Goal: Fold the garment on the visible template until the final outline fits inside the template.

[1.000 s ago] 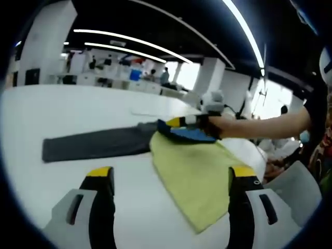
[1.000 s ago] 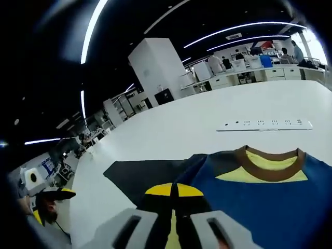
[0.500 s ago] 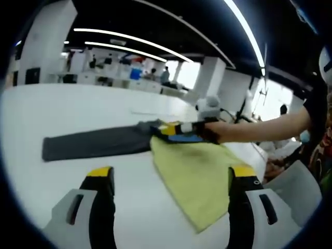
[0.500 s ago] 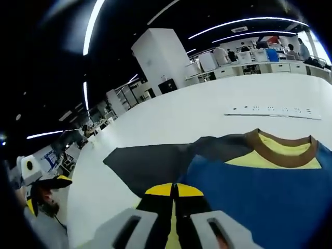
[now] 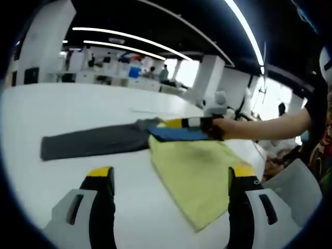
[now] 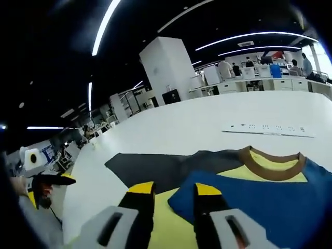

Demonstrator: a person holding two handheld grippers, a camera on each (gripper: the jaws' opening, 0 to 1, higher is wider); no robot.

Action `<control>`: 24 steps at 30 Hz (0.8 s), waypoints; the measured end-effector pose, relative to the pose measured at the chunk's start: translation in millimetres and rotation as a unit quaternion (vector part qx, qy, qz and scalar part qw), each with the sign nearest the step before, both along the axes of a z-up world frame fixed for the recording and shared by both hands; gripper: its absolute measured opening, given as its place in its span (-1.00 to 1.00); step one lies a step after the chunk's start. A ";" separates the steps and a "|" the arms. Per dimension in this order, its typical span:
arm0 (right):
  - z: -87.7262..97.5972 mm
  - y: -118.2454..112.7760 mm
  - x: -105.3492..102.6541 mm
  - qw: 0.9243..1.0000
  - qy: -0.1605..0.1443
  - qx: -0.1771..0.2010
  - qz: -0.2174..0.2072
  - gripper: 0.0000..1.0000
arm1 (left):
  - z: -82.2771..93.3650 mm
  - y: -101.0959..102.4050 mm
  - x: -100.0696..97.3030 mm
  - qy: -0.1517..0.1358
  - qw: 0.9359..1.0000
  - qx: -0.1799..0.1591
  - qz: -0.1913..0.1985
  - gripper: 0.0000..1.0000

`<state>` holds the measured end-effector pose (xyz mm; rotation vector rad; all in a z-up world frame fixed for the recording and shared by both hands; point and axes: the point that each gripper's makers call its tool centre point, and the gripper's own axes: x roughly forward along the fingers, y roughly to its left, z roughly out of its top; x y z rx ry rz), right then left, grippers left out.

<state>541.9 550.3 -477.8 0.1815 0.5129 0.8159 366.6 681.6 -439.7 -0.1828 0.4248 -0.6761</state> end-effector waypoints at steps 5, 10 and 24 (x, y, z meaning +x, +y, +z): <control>8.8 -24.8 -13.1 1.000 -0.017 0.001 -0.004 -0.34 | -0.2 -0.4 -0.1 0.000 1.000 -0.001 -0.002 0.73; 16.7 -52.4 -23.2 0.999 -0.026 0.009 -0.024 -0.23 | -1.1 0.1 -0.1 0.001 1.000 0.003 -0.003 0.73; 18.6 -120.7 -45.2 0.997 -0.037 0.006 -0.073 0.17 | -2.3 -0.6 1.3 0.009 1.000 -0.010 -0.008 0.73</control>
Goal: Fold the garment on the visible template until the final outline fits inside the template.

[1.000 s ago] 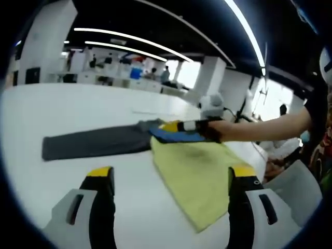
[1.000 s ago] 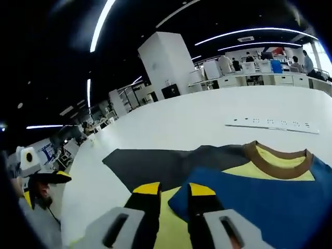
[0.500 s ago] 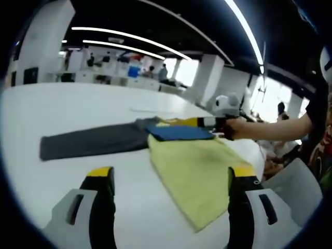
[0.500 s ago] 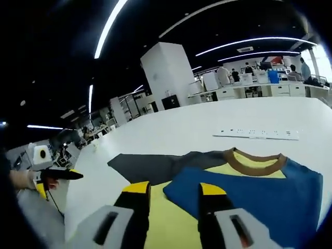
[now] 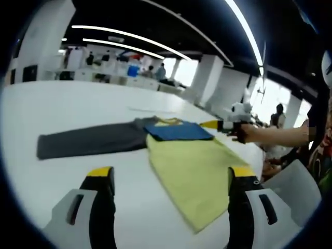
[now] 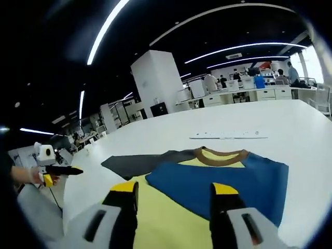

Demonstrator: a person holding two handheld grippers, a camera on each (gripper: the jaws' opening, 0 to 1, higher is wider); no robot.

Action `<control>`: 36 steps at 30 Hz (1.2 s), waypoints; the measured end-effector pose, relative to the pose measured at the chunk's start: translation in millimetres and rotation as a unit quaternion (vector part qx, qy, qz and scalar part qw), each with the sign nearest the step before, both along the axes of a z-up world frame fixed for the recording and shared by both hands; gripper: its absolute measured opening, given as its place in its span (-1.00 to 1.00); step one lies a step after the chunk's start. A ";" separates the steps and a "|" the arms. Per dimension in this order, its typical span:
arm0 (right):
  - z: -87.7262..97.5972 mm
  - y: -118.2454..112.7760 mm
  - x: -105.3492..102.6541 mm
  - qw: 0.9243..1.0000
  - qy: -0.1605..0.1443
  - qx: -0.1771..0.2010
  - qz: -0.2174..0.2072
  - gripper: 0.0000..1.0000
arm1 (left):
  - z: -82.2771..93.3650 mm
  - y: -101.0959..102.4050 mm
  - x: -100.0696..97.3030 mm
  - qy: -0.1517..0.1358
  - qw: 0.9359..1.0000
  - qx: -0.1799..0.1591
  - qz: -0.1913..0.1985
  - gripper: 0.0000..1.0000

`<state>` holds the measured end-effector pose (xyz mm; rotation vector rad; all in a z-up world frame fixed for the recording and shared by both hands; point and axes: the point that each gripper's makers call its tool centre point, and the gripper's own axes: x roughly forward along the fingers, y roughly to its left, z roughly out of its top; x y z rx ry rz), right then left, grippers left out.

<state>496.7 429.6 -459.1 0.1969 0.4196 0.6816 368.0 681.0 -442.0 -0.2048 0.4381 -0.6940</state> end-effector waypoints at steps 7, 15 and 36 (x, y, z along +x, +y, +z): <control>4.9 -28.9 -19.9 1.000 -0.005 0.002 -0.007 0.50 | 6.6 6.4 5.2 0.000 1.000 -0.009 0.005 0.73; 3.7 -55.1 -36.8 1.000 0.001 0.008 -0.020 0.75 | 10.2 30.7 30.3 -0.006 0.999 -0.017 0.043 0.73; 12.4 -94.0 -63.2 0.997 0.004 0.038 -0.060 0.95 | -14.4 107.5 104.0 -0.003 0.981 0.008 0.195 0.67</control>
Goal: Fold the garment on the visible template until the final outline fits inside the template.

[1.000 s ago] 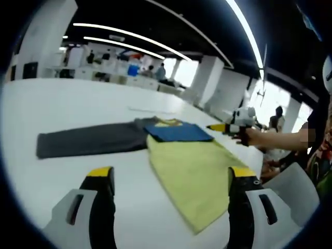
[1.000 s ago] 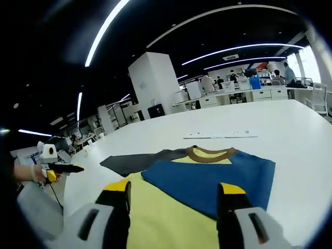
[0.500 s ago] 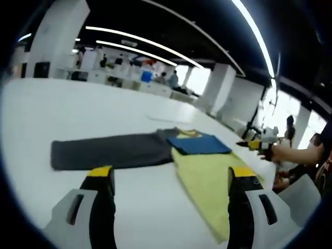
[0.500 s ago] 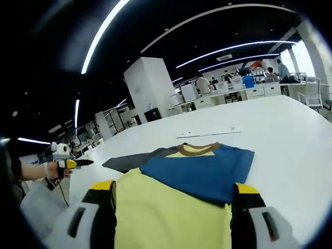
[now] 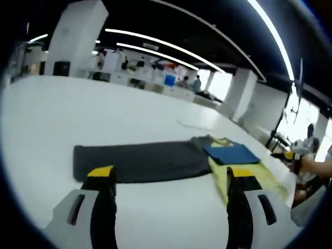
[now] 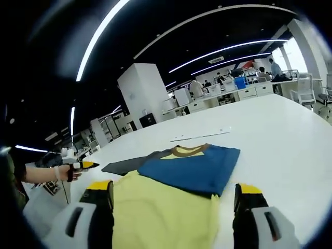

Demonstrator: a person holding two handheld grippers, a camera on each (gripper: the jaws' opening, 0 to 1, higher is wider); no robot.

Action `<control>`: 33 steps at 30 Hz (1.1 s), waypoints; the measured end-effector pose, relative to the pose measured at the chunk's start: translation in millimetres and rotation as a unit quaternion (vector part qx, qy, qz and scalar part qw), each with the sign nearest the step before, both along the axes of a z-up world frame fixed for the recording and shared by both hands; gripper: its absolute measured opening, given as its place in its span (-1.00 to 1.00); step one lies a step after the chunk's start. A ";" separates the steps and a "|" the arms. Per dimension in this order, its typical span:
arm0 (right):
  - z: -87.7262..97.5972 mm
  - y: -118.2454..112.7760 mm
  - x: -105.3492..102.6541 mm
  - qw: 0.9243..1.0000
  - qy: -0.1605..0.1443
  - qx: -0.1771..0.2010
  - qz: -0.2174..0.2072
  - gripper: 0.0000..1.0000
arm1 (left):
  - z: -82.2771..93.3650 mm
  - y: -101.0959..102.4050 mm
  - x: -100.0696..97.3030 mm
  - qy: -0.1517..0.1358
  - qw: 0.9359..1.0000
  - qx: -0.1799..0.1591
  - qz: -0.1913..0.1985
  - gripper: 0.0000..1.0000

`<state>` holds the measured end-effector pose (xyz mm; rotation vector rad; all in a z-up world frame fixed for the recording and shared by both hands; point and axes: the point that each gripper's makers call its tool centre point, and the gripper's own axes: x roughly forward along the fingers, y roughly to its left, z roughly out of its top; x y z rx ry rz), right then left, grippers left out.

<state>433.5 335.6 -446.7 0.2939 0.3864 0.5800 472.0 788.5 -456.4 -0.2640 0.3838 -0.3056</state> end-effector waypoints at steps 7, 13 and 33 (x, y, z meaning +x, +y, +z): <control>-0.6 -11.6 -8.0 1.000 -0.002 0.010 -0.016 0.94 | -18.0 73.4 8.4 0.036 0.989 -0.026 0.144 0.59; -3.2 -13.2 -10.4 0.999 0.003 0.024 -0.028 0.93 | -32.4 83.5 3.7 0.059 0.987 -0.022 0.150 0.52; 4.7 -11.5 -17.0 0.997 -0.002 0.064 -0.043 0.88 | -51.6 74.4 17.6 0.077 0.984 -0.042 0.154 0.12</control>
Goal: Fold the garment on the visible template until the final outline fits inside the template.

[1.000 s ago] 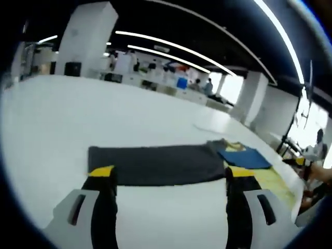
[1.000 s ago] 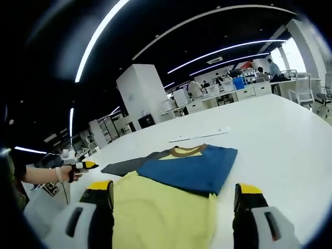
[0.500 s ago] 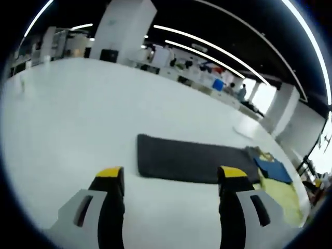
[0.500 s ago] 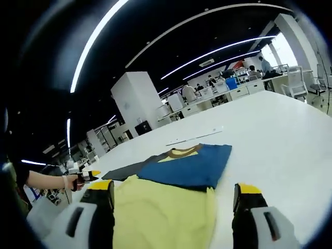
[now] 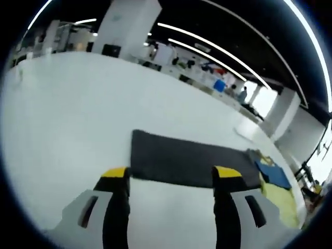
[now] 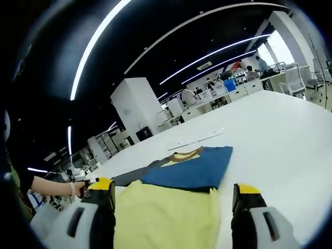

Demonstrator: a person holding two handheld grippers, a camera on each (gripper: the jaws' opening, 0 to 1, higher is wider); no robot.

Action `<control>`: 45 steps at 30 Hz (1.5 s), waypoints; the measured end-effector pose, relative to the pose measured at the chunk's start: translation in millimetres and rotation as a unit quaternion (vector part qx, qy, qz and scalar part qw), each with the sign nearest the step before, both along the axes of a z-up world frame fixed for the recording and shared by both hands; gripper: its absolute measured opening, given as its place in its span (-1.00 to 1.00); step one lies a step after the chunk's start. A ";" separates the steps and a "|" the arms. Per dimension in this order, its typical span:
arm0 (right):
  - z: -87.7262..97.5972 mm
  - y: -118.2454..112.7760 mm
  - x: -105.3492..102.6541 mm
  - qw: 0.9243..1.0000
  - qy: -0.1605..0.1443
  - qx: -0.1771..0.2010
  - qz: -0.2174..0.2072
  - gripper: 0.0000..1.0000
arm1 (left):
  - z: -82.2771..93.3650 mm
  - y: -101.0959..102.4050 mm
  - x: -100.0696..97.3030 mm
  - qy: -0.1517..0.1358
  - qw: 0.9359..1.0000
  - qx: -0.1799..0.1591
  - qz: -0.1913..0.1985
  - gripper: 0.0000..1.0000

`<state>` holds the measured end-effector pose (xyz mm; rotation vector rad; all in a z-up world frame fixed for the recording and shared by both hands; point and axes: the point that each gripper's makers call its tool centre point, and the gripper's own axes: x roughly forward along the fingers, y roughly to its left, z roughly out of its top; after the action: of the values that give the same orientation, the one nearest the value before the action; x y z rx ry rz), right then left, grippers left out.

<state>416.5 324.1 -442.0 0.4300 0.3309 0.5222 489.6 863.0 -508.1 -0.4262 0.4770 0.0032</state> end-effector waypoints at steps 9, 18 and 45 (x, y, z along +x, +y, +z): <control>-7.5 -1.9 -8.3 1.000 0.010 -0.002 -0.002 0.86 | -7.6 8.5 -3.7 0.005 1.000 0.001 0.017 -0.61; -14.7 -7.6 -13.1 1.000 0.023 -0.006 -0.007 0.83 | -8.8 30.7 0.7 -0.013 0.995 -0.046 0.086 -0.72; -7.9 -10.9 -13.8 1.000 0.018 -0.015 -0.006 0.82 | 19.9 -2.0 43.3 -0.084 0.986 -0.135 0.045 -1.00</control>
<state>402.7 313.2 -450.0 0.4116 0.3701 0.4968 532.9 861.0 -488.2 -0.7078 0.2922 -0.0107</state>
